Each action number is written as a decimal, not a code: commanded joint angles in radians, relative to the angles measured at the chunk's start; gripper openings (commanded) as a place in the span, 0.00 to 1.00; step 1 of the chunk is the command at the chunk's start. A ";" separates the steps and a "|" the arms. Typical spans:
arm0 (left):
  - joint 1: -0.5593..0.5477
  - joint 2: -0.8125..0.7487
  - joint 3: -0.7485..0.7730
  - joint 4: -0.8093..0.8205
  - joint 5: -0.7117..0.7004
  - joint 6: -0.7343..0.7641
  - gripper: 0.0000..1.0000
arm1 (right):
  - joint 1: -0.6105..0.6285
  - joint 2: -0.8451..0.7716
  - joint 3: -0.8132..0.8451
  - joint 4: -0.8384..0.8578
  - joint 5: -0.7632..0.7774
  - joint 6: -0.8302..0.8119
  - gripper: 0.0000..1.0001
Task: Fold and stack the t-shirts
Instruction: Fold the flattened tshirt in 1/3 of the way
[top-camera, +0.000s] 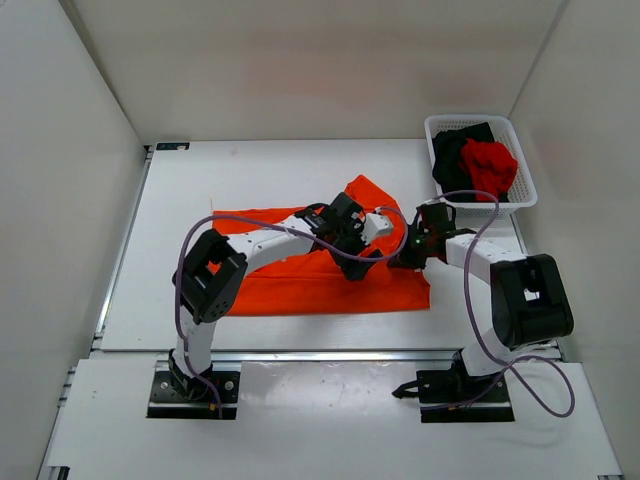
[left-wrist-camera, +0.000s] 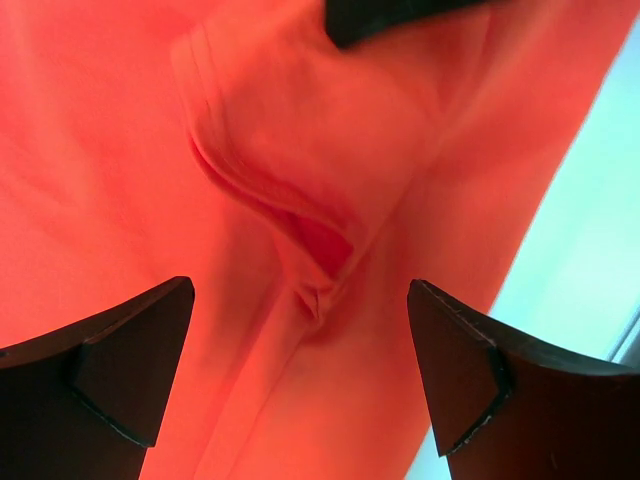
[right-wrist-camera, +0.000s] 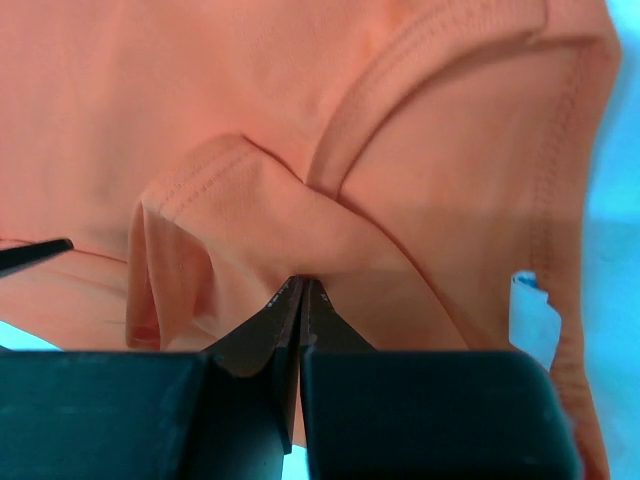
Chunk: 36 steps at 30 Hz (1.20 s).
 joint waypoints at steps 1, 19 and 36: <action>-0.023 -0.028 -0.003 0.102 -0.067 -0.046 0.98 | 0.010 -0.050 -0.016 0.042 0.003 0.015 0.00; -0.033 0.082 0.030 0.106 -0.185 -0.054 0.28 | -0.016 -0.144 -0.156 0.082 -0.002 0.055 0.00; -0.013 0.082 0.038 0.003 -0.282 -0.045 0.65 | -0.046 -0.199 -0.222 0.095 -0.023 0.043 0.05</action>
